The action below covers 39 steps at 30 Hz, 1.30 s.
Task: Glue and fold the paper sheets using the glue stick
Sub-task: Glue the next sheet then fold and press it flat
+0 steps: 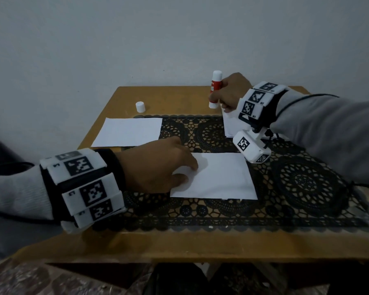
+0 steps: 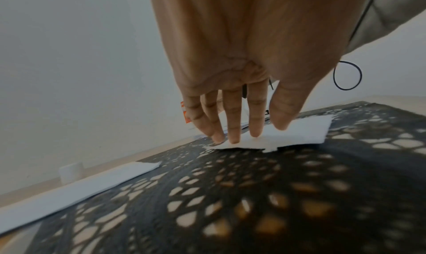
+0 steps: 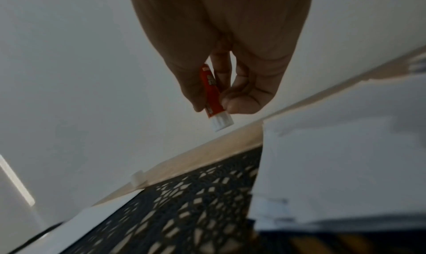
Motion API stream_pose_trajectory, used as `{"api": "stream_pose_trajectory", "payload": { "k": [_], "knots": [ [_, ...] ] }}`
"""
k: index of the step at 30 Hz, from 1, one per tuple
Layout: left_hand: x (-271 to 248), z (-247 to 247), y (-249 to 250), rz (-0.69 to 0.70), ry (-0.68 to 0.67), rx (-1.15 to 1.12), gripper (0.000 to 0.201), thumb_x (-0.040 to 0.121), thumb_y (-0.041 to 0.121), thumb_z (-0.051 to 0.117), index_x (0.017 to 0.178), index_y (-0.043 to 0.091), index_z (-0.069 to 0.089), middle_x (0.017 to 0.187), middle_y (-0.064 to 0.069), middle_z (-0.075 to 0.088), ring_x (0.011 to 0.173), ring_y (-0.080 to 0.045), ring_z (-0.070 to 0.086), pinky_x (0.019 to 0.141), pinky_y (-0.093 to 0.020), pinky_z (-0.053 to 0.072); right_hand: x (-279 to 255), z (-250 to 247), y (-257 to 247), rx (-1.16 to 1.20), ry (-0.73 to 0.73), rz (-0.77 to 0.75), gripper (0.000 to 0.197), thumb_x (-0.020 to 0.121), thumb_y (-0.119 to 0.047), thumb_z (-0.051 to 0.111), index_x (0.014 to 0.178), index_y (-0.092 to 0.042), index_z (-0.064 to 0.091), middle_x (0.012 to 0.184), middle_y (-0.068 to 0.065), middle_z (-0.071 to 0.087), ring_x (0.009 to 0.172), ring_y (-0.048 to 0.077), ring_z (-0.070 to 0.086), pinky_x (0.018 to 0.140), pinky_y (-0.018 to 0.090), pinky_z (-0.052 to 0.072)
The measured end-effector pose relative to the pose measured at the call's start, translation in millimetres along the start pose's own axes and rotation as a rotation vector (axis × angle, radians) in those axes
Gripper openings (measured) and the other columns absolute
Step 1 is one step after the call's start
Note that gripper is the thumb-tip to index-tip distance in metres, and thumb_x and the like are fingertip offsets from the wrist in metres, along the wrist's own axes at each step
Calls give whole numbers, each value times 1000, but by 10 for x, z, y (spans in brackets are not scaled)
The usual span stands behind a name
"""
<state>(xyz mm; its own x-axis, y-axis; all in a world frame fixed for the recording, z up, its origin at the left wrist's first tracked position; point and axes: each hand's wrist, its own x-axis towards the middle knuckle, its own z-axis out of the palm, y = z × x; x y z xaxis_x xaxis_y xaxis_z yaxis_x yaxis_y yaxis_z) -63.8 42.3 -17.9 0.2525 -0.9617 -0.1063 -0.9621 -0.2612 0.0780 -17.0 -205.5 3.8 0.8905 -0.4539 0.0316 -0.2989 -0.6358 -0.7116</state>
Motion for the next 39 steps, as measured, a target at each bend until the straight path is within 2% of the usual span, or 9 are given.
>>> {"api": "stream_pose_trajectory", "payload": {
  "k": [4, 7, 11, 14, 16, 20, 23, 28, 39],
  "knots": [
    [-62, 38, 292, -126, -73, 110, 42, 97, 40, 42, 135, 24, 47, 137, 1, 46, 122, -18, 38, 103, -38, 37, -354, -161, -62, -74, -14, -116, 14, 73, -24, 73, 75, -14, 64, 81, 8, 70, 75, 23, 69, 74, 42, 60],
    [-89, 74, 510, -150, -65, 125, 50, 98, 43, 38, 143, 23, 35, 150, -5, 31, 135, -23, 29, 110, -41, 33, -625, -244, -51, -133, -102, -164, 14, 77, -19, 75, 78, -11, 64, 84, 11, 71, 74, 26, 72, 68, 40, 61],
    [-108, 98, 675, -165, -254, 47, 59, 100, 48, 25, 152, 28, 5, 160, -14, -2, 147, -30, -2, 118, -46, 17, -941, -241, -33, -163, -301, -249, 21, 87, -25, 71, 96, -6, 69, 79, 10, 71, 62, 18, 68, 56, 28, 58],
    [-104, 138, 686, -173, -314, 33, 62, 100, 50, 21, 152, 27, -5, 159, -16, -10, 146, -33, -9, 119, -48, 14, -1095, -155, -53, -191, -352, -335, 26, 91, -30, 65, 95, -5, 72, 70, 9, 69, 54, 15, 63, 52, 28, 56],
    [-96, 147, 681, -175, -343, 47, 64, 100, 50, 21, 151, 27, -9, 158, -16, -14, 146, -34, -12, 119, -48, 10, -1170, -73, -78, -213, -332, -377, 23, 92, -31, 63, 94, -10, 72, 59, 1, 63, 45, 9, 58, 46, 26, 50],
    [-77, 140, 688, -185, -367, 31, 65, 99, 51, 20, 151, 27, -12, 157, -15, -18, 145, -34, -14, 119, -48, 8, -1240, 85, -135, -232, -299, -438, 19, 90, -33, 64, 92, -16, 72, 64, -6, 58, 53, 11, 57, 46, 20, 43],
    [-64, 146, 676, -191, -381, 12, 66, 99, 53, 20, 151, 28, -12, 157, -15, -19, 145, -35, -14, 119, -50, 9, -1234, 191, -158, -279, -268, -457, 20, 88, -33, 66, 90, -14, 72, 67, -10, 54, 62, 6, 52, 51, 18, 31],
    [-63, 131, 690, -201, -399, -6, 66, 99, 53, 21, 151, 28, -12, 157, -15, -19, 145, -34, -15, 119, -50, 10, -1190, 288, -160, -261, -263, -439, 20, 84, -33, 71, 83, -14, 66, 91, 1, 63, 82, 16, 56, 65, 27, 41],
    [-68, 69, 733, -215, -415, -34, 66, 99, 52, 22, 151, 27, -10, 156, -15, -20, 145, -34, -16, 120, -48, 7, -1169, 220, -227, -380, -257, -449, 16, 81, -27, 70, 76, -15, 61, 95, 6, 66, 89, 22, 60, 79, 40, 52]
  ]
}}
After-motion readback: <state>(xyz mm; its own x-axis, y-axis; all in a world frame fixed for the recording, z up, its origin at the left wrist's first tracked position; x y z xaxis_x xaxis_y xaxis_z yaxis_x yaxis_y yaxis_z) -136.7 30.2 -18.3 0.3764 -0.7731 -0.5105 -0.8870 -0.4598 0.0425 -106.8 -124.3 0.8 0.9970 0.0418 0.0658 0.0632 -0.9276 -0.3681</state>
